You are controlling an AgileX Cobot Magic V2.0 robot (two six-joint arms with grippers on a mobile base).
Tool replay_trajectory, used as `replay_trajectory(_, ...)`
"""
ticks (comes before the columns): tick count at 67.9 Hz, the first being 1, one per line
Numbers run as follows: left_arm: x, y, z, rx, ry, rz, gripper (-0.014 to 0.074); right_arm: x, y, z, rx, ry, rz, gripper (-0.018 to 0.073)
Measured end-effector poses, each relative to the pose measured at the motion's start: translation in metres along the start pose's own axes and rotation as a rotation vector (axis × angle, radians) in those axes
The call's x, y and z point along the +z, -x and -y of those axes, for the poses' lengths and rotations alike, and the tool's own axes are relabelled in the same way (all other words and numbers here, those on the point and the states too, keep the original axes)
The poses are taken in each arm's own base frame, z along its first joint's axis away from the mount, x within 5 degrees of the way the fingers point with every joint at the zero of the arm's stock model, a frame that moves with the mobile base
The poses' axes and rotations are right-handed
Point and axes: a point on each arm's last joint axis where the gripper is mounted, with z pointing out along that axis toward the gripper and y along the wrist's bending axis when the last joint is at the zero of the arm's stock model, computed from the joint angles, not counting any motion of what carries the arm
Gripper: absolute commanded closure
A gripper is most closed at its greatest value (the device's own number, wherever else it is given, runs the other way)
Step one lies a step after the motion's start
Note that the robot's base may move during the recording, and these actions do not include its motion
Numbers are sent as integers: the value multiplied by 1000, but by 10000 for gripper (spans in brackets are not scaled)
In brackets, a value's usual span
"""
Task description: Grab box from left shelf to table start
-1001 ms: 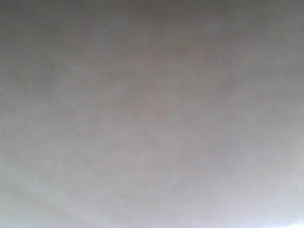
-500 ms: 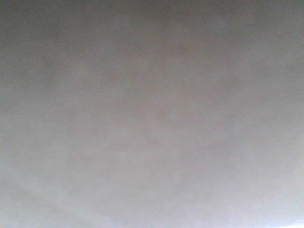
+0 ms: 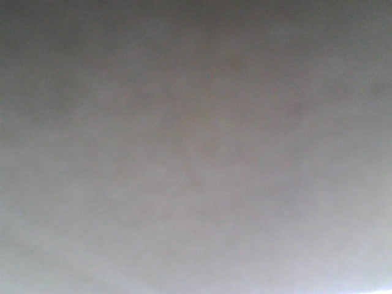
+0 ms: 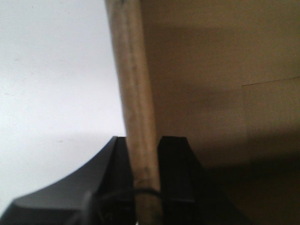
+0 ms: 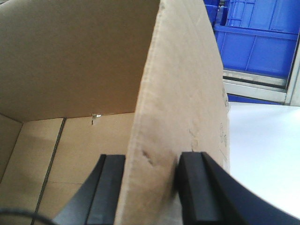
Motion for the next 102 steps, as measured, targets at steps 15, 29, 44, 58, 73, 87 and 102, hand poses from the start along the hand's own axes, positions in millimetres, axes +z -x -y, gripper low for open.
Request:
replay_trajectory(15, -6, 6, 0, 7, 9, 26, 688, 2, 1, 1, 5, -1, -6, 502)
replay_trajectory(29, -24, 39, -1, -2, 112, 20, 688, 33, 7, 7, 77, 10, -147, 502)
replay_trajectory(44, -7, 81, 8, 16, 197, -85, 688, 79, 29, 19, 96, -20, -336, 502)
replay_trajectory(58, 34, 114, 18, 39, 236, -162, 688, 121, 33, 39, 65, -96, -527, 502)
replay_trajectory(73, 81, 128, 18, -13, 269, -228, 688, 164, 17, 61, 43, -169, -728, 502)
replay_trajectory(87, 124, 132, 1, -112, 299, -287, 688, 197, 8, 74, 52, -185, -777, 502)
replay_trajectory(102, 163, 129, -12, -134, 318, -353, 688, 229, -4, 84, 49, -178, -817, 502)
